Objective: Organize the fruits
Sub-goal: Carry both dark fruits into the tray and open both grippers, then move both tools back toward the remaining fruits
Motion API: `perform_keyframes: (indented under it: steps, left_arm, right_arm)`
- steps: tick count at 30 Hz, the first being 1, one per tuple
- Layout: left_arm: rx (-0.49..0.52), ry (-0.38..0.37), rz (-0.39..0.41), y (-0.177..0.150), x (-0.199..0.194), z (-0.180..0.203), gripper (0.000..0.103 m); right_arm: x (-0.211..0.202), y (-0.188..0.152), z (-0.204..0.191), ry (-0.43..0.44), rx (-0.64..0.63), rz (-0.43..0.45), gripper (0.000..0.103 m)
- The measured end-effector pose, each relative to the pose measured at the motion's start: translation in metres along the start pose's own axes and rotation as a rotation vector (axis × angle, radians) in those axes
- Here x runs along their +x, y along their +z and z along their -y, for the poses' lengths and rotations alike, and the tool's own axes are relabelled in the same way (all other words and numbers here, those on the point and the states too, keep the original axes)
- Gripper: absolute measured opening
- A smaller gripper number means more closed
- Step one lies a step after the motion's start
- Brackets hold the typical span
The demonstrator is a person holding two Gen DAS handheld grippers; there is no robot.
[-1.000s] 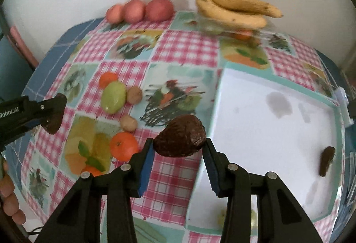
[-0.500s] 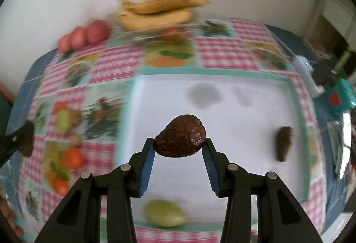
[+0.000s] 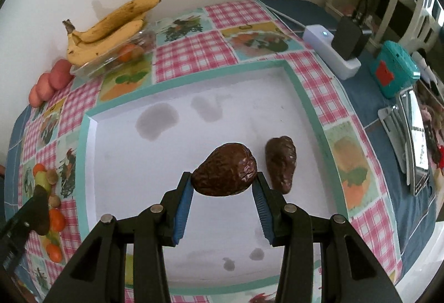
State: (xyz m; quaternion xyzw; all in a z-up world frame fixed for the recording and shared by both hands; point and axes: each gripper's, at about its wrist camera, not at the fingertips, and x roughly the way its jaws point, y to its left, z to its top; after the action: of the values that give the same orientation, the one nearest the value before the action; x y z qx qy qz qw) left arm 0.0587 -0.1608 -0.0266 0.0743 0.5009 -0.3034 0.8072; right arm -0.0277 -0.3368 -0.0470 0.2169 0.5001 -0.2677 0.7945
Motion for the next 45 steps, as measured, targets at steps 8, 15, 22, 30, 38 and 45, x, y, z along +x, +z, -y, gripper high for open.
perform_keyframes:
  steps: [8, 15, 22, 30, 38, 45]
  left_arm:
    - [0.102, -0.002, -0.052, -0.011, 0.031, 0.028, 0.04]
    - [0.12, 0.022, -0.092, -0.02, 0.047, 0.031, 0.04]
    - [0.126, 0.04, -0.11, -0.026, 0.055, 0.03, 0.041]
    - [0.141, 0.041, -0.111, -0.025, 0.055, 0.033, 0.057]
    - [0.16, 0.055, -0.074, -0.019, 0.04, 0.037, 0.076]
    - [0.161, 0.088, -0.032, -0.015, 0.026, 0.035, 0.103]
  right_arm:
    - [0.009, 0.0, 0.01, -0.005, 0.014, -0.021, 0.045]
    - [0.03, -0.005, 0.018, -0.007, 0.032, -0.067, 0.045]
    - [0.035, -0.009, 0.017, -0.024, 0.019, -0.073, 0.046]
    - [0.038, -0.007, 0.011, -0.047, -0.014, -0.07, 0.046]
    - [0.033, -0.005, 0.01, -0.053, -0.022, -0.061, 0.055]
    - [0.012, 0.003, 0.009, -0.051, -0.034, 0.006, 0.072]
